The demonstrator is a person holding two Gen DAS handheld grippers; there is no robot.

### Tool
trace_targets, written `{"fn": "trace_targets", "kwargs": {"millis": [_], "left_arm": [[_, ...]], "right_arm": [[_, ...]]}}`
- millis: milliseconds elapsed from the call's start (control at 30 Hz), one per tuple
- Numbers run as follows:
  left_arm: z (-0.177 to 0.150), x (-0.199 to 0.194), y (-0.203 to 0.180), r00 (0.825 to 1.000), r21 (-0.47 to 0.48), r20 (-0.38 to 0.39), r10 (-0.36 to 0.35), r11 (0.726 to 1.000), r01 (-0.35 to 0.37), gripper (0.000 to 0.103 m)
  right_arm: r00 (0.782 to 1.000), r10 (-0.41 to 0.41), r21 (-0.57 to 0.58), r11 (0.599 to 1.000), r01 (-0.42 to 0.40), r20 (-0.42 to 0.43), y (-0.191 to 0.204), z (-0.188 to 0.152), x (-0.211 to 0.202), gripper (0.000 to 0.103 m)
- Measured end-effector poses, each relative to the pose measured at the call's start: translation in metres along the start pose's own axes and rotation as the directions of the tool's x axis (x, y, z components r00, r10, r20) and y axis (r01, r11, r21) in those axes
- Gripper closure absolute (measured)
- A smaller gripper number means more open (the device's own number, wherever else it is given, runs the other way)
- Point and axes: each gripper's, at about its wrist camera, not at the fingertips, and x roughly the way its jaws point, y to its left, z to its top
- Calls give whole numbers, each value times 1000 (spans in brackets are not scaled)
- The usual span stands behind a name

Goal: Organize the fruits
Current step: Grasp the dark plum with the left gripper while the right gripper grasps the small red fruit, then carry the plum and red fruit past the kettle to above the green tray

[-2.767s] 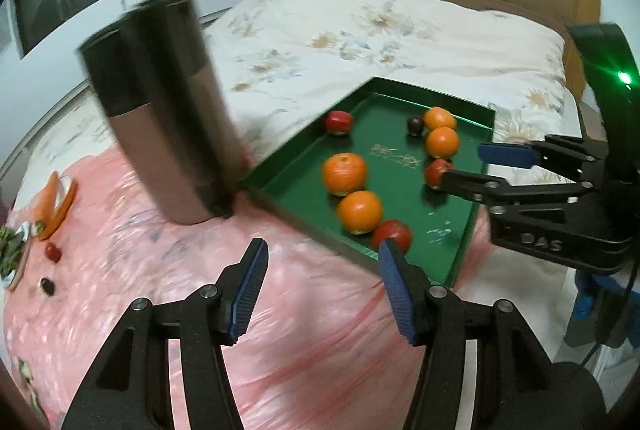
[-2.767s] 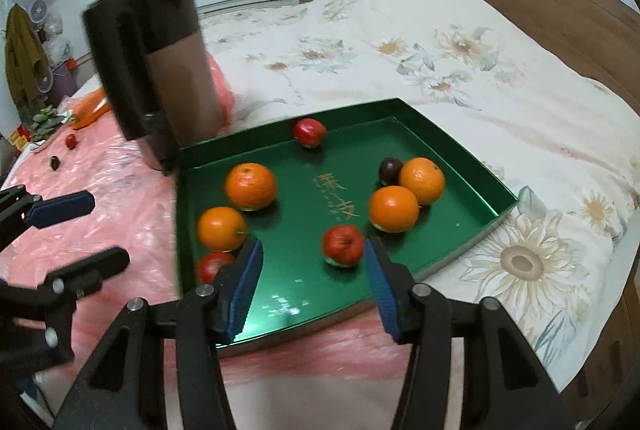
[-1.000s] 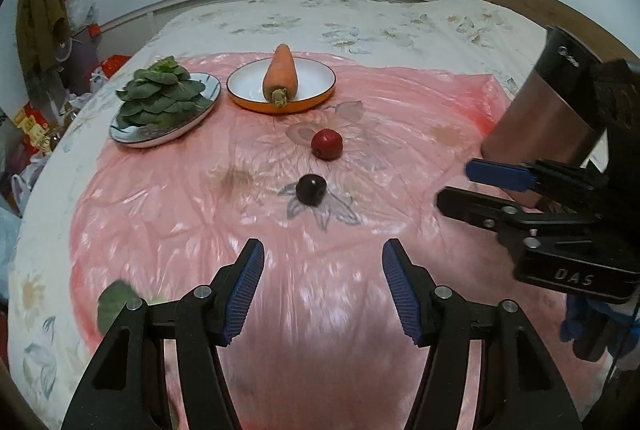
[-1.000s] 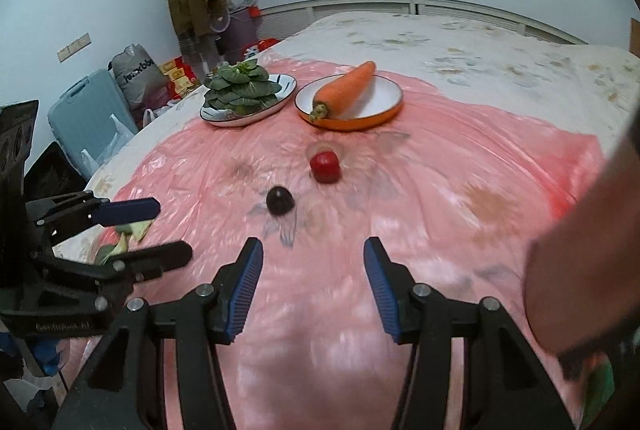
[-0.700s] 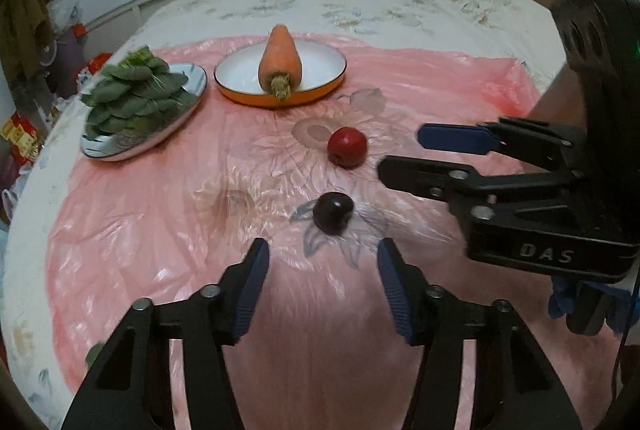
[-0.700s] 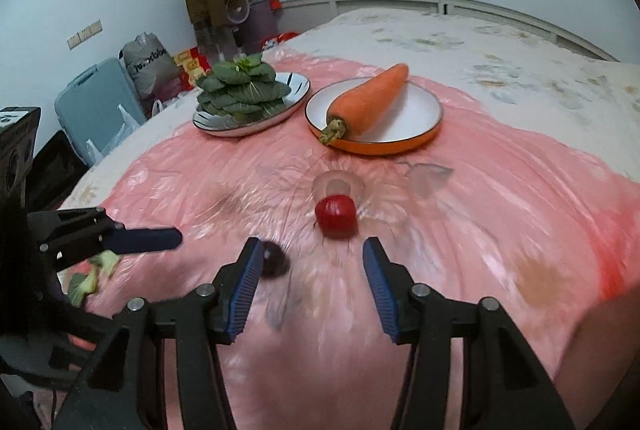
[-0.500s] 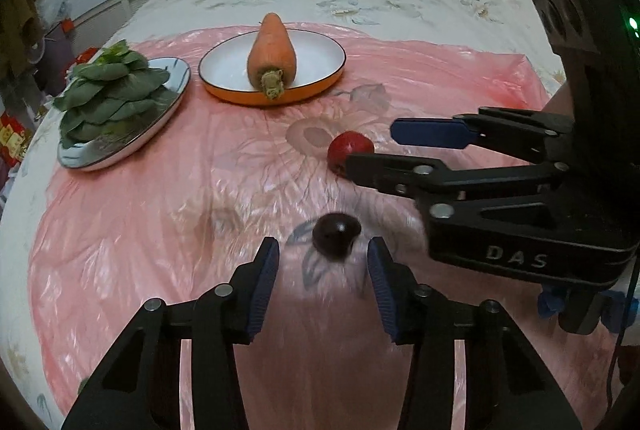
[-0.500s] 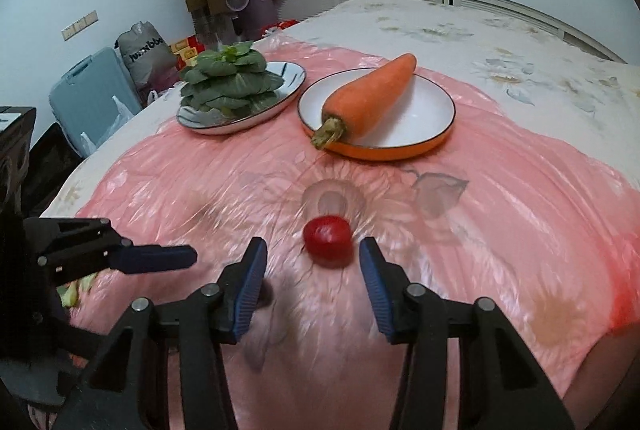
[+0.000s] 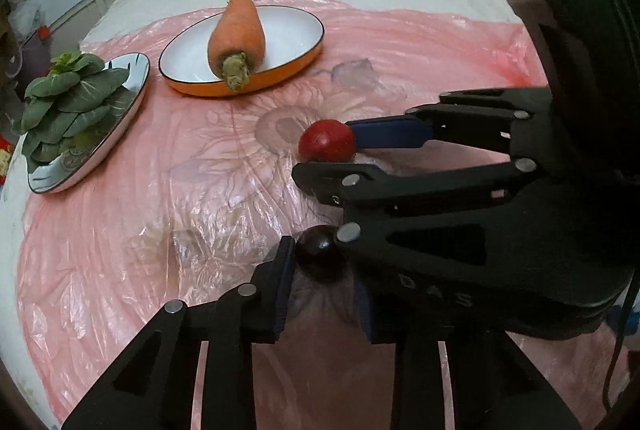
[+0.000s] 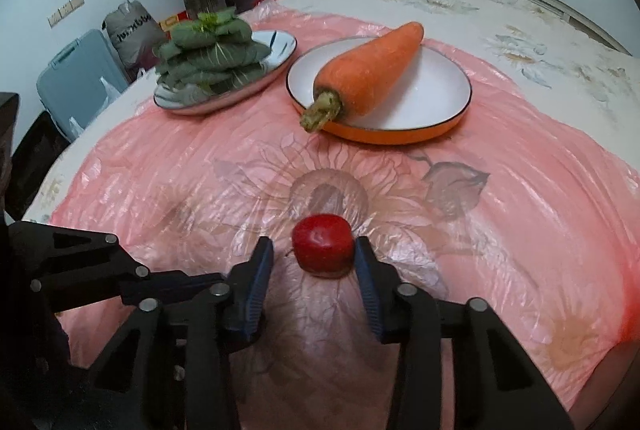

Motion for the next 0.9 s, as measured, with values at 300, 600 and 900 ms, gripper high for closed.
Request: {"fn": "trace_targets", "kwargs": {"millis": [300, 600, 900], "left_arm": [[-4, -3, 11, 999, -38, 15, -38, 999, 39, 80], [-5, -28, 19, 997, -100, 55, -48, 994, 54, 80], [-16, -55, 14, 999, -118, 47, -24, 993, 30, 80]], "right_arm": [[999, 40, 74, 996, -39, 1, -13, -3, 1, 71], [999, 19, 124, 992, -23, 32, -21, -1, -32, 71], [997, 0, 154, 988, -12, 77, -8, -31, -90, 70]]}}
